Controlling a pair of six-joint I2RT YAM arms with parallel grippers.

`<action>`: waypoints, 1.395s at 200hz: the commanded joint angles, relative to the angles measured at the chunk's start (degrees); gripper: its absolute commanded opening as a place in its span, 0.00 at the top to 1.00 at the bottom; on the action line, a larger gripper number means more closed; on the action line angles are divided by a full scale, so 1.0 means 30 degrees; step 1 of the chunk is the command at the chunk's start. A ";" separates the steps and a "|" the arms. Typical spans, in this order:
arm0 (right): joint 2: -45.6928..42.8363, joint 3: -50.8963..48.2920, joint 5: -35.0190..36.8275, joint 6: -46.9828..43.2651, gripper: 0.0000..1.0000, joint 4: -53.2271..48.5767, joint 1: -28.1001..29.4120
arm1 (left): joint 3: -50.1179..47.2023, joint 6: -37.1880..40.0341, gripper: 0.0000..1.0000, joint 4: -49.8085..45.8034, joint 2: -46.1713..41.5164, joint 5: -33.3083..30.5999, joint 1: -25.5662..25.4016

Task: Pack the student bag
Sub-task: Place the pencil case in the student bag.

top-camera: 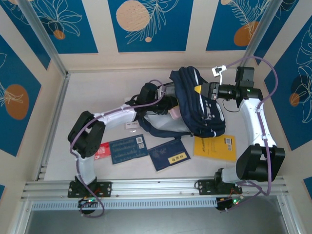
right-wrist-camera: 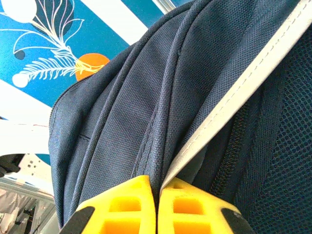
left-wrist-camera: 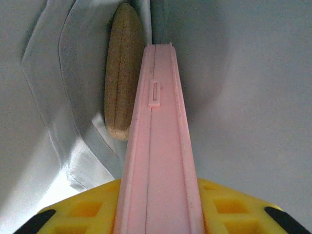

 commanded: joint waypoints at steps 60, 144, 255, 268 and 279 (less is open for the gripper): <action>-0.1545 -0.0399 -0.1910 0.0932 1.00 0.3020 0.0261 | -0.0590 -0.0586 0.82 0.2841 -0.0621 -0.5117 -0.0030; -0.1213 -0.0257 -0.2709 0.1139 1.00 0.3207 0.1898 | 0.3282 0.0904 0.81 0.0419 0.2862 -0.7073 -0.0869; 0.0946 0.2343 0.0717 -0.1307 1.00 0.0387 0.1769 | 0.5563 0.0180 0.11 0.1837 0.5134 -0.3849 -0.0939; 0.1055 0.2740 0.2151 -0.1848 1.00 -0.0202 0.1647 | 0.5113 0.0256 0.09 0.1477 0.4324 -0.3330 -0.0503; 0.1181 0.3131 0.3597 -0.2512 1.00 -0.0754 0.1644 | 0.4403 0.0256 0.09 0.1411 0.3481 -0.2922 -0.0149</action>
